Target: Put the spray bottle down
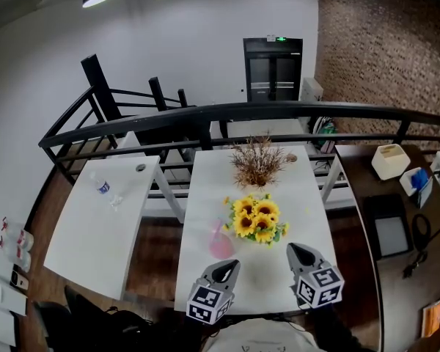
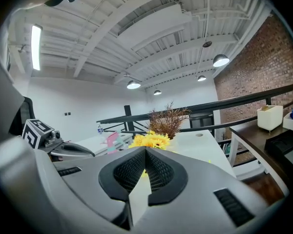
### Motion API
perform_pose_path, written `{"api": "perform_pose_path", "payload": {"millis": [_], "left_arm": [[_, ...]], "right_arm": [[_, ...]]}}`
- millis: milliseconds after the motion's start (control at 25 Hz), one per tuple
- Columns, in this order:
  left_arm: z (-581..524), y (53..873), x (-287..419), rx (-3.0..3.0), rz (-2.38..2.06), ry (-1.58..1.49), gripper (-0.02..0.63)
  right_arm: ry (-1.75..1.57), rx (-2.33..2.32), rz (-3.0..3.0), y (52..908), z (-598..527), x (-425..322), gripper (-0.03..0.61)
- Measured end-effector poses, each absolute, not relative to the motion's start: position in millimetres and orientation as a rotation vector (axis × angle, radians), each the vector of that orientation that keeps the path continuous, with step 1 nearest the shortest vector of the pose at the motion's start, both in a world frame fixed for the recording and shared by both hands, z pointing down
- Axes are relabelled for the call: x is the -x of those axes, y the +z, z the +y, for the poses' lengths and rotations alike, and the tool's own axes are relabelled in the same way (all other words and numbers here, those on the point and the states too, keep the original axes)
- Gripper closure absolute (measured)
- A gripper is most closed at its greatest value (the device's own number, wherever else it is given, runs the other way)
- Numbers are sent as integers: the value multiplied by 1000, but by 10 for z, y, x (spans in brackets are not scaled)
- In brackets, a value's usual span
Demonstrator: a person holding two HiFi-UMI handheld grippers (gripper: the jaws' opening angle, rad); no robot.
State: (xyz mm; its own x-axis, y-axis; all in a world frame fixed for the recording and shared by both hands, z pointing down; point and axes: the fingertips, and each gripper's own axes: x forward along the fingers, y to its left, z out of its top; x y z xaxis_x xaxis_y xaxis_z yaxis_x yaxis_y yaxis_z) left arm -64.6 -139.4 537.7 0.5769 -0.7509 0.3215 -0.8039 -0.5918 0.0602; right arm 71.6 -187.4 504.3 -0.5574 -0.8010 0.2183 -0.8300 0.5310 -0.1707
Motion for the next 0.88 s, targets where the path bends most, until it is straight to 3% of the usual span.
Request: {"api": "perform_pose_path", "payload": {"millis": [880], "left_arm": [[-1409, 5399, 520, -2585, -1241, 432, 614]], "right_arm": [[381, -1379, -2686, 5018, -1874, -709, 609]]}}
